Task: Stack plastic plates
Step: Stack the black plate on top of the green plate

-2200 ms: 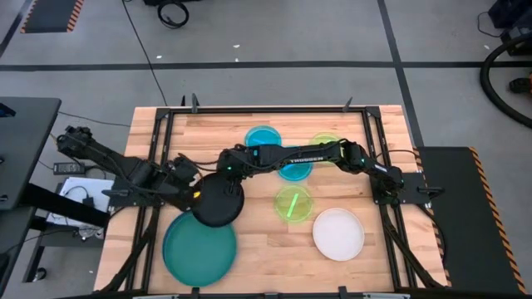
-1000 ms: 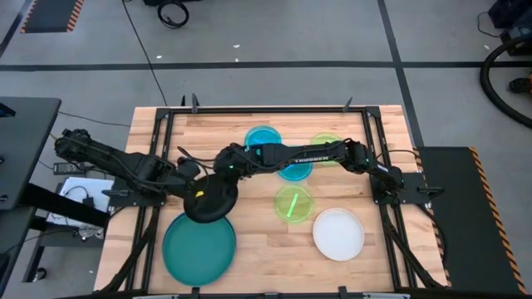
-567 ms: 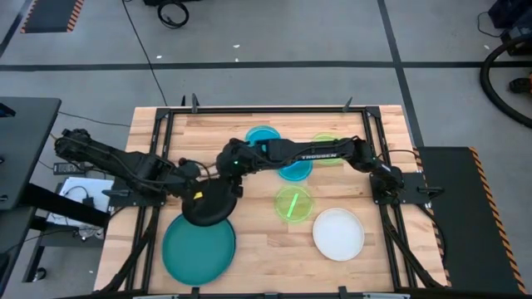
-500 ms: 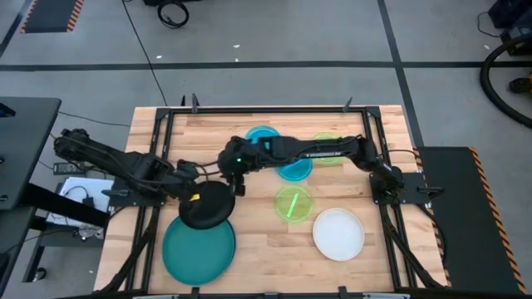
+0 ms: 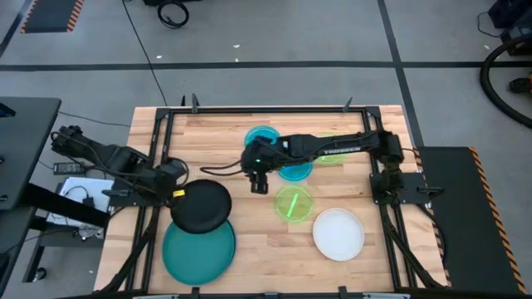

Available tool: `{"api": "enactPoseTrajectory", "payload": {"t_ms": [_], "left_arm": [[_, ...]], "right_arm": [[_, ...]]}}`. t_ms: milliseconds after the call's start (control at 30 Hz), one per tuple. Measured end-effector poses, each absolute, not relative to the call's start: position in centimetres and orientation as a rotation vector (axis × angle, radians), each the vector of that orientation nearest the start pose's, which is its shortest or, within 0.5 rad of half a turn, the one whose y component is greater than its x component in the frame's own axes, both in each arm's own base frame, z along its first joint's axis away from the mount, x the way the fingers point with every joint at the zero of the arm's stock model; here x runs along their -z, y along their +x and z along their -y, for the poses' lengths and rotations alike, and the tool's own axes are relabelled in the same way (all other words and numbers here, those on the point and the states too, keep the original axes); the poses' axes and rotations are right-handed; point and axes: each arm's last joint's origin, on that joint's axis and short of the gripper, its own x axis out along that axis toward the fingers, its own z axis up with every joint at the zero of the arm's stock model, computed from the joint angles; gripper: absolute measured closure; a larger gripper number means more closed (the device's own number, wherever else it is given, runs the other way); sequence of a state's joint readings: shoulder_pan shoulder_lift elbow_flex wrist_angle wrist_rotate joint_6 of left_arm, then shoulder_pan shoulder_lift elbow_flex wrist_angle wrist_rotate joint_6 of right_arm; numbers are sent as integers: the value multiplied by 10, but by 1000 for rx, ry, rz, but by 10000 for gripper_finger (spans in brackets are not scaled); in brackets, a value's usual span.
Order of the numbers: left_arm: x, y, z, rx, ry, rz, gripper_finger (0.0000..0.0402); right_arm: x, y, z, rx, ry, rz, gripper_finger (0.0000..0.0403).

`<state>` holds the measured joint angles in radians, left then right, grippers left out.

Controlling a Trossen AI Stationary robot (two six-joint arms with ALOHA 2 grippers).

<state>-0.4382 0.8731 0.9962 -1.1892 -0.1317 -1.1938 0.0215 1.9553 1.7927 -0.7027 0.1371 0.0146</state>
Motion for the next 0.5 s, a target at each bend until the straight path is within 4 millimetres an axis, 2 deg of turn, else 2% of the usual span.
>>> {"api": "enactPoseTrajectory", "payload": {"t_ms": [167, 300, 500], "left_arm": [[-311, 114, 64, -228, -776, -1100, 351], [-300, 109, 73, -224, -771, -1164, 351], [-283, 107, 83, -212, -794, -1216, 351]], "right_arm": [[-272, 408, -9, 112, -2, -785, 173], [-252, 391, -13, 96, 42, -725, 173], [-233, 381, -24, 70, 73, -702, 173]]}}
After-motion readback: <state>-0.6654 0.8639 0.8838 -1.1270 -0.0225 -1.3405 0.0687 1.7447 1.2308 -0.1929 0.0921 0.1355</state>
